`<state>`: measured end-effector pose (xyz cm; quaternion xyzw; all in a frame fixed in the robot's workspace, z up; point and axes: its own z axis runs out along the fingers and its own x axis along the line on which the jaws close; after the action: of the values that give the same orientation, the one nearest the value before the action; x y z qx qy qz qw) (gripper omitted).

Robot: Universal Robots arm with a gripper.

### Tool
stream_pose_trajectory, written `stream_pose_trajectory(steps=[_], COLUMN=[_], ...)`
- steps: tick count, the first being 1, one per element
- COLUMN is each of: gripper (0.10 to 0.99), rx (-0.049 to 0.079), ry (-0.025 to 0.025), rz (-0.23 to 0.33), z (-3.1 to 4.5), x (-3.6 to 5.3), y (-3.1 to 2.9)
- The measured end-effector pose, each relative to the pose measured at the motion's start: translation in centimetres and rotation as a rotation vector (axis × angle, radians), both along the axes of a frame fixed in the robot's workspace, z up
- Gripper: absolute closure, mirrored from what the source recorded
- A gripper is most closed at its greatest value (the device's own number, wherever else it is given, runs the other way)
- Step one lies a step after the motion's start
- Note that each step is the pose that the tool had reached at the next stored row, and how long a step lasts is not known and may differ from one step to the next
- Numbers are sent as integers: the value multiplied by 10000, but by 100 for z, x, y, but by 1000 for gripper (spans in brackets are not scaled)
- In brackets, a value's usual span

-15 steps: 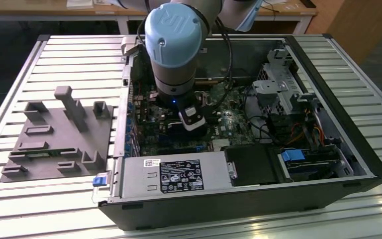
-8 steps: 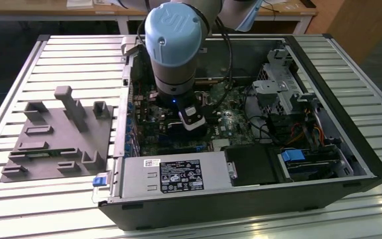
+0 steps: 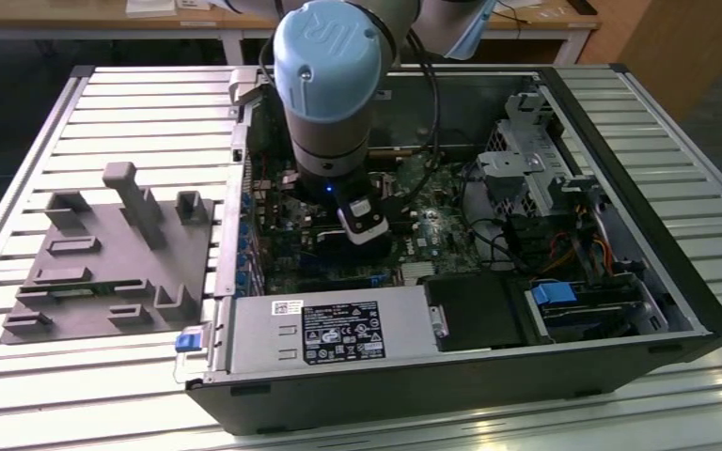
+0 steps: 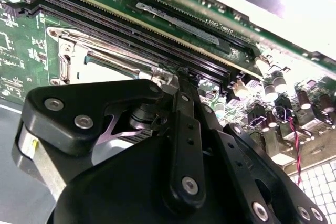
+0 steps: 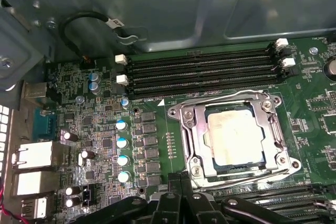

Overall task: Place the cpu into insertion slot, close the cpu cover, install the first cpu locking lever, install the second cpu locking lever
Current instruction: 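Install the second cpu locking lever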

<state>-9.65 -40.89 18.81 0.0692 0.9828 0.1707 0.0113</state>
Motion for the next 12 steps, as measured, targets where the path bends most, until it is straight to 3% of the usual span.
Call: stream_pose_trajectory(steps=[5, 12], gripper=[984, 984], rx=[-1, -2], ry=[1, 2], rz=[0, 0], z=[58, 298], x=[0, 0], y=[2, 2])
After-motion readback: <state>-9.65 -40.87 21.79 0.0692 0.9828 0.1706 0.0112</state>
